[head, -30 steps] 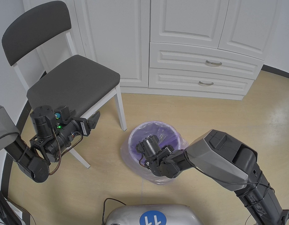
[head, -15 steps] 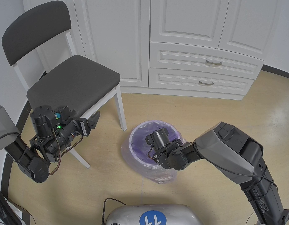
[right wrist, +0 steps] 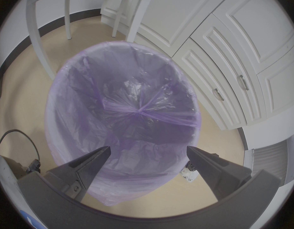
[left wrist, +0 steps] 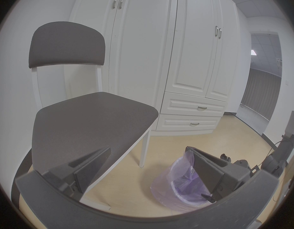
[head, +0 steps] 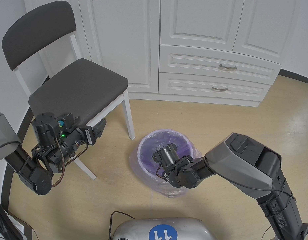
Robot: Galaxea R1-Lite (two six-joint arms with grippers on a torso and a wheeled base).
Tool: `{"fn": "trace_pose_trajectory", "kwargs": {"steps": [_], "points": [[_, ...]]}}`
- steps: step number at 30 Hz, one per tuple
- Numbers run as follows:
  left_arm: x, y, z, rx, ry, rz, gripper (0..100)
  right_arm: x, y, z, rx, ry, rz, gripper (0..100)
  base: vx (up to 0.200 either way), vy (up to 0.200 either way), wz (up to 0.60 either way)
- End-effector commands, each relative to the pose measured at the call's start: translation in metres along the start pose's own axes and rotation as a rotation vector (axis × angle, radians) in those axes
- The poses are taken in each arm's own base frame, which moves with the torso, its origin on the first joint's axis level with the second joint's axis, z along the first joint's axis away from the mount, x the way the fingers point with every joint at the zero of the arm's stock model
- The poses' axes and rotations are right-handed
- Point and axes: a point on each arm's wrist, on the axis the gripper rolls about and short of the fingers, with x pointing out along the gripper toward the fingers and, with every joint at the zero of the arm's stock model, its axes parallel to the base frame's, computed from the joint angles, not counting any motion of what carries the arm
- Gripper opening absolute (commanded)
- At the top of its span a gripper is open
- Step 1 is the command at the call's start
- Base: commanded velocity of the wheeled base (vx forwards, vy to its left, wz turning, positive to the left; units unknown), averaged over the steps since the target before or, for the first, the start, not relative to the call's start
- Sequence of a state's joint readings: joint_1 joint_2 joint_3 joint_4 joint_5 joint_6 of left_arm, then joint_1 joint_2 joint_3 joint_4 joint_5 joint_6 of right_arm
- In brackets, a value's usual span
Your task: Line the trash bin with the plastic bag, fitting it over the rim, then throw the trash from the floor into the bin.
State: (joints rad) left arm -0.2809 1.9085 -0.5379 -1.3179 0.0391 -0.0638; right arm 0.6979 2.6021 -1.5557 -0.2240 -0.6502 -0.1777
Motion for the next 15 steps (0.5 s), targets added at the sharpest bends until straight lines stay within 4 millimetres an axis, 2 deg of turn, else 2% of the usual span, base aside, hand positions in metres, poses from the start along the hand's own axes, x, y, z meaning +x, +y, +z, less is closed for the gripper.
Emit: {"fn": "trace_pose_trajectory", "kwargs": {"steps": [1,4,15], "points": [[0.0,0.0,0.0,-0.001,-0.001,0.001,100,-0.002,0.001,-0.001,-0.007,0.001,0.003,100,0.0,0.0,0.0],[0.0,0.0,0.0,-0.001,-0.001,0.001,100,-0.003,0.0,0.002,-0.002,-0.006,0.002,100,0.0,0.0,0.0],[0.0,0.0,0.0,-0.001,0.001,0.001,100,0.006,-0.026,0.016,0.069,-0.031,-0.039,100,0.0,0.0,0.0]]}}
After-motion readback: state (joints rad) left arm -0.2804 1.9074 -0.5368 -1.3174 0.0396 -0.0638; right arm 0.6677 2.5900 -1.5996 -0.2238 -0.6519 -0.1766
